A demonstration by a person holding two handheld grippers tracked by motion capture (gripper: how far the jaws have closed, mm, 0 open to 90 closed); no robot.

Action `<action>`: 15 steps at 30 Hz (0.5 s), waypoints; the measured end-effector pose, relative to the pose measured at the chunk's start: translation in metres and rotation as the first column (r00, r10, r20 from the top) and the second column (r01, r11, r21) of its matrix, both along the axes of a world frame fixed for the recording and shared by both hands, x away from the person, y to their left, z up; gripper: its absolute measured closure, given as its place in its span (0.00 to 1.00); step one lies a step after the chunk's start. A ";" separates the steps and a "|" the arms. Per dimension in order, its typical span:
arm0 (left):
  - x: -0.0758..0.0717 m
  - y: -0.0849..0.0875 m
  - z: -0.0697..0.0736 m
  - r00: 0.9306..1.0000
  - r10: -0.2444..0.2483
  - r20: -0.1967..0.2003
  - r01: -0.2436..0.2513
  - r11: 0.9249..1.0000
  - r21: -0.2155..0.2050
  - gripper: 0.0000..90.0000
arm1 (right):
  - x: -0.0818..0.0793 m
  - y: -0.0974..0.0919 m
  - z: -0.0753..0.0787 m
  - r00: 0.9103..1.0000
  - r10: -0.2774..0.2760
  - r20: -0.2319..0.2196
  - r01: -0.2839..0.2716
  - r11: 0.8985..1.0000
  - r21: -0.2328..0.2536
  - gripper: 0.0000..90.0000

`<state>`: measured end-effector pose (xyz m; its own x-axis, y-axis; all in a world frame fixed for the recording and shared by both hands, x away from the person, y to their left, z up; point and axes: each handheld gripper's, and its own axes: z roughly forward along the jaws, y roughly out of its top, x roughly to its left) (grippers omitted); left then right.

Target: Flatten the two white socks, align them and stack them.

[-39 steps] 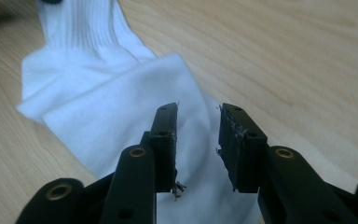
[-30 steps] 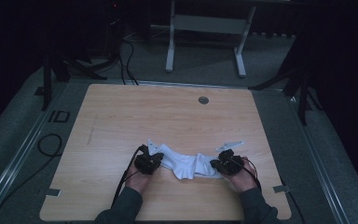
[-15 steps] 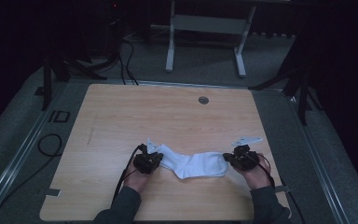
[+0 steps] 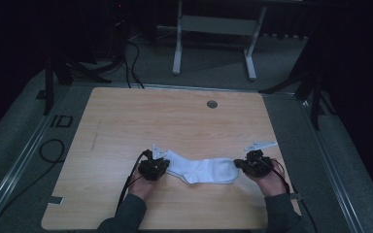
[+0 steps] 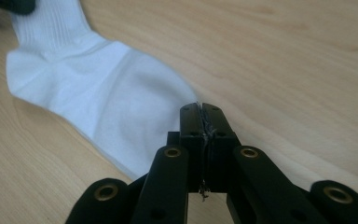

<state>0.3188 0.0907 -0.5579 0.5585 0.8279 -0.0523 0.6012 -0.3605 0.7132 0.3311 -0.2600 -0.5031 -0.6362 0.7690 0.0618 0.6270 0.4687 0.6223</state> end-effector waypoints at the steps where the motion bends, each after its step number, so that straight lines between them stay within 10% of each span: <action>1: 0.000 0.000 0.000 1.000 0.001 0.000 -0.001 1.000 -0.002 1.00 | 0.001 0.002 -0.003 1.000 0.004 -0.014 -0.004 1.000 -0.006 0.96; 15: -0.003 0.000 0.001 1.000 0.003 -0.003 -0.004 0.999 -0.033 0.92 | 0.007 -0.006 -0.009 0.998 -0.069 -0.006 0.069 0.998 0.009 0.66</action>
<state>0.3156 0.0909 -0.5565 0.5553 0.8277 -0.0811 0.6044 -0.3347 0.7229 0.3381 -0.2663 -0.5120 -0.5809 0.8107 0.0727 0.6614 0.4181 0.6227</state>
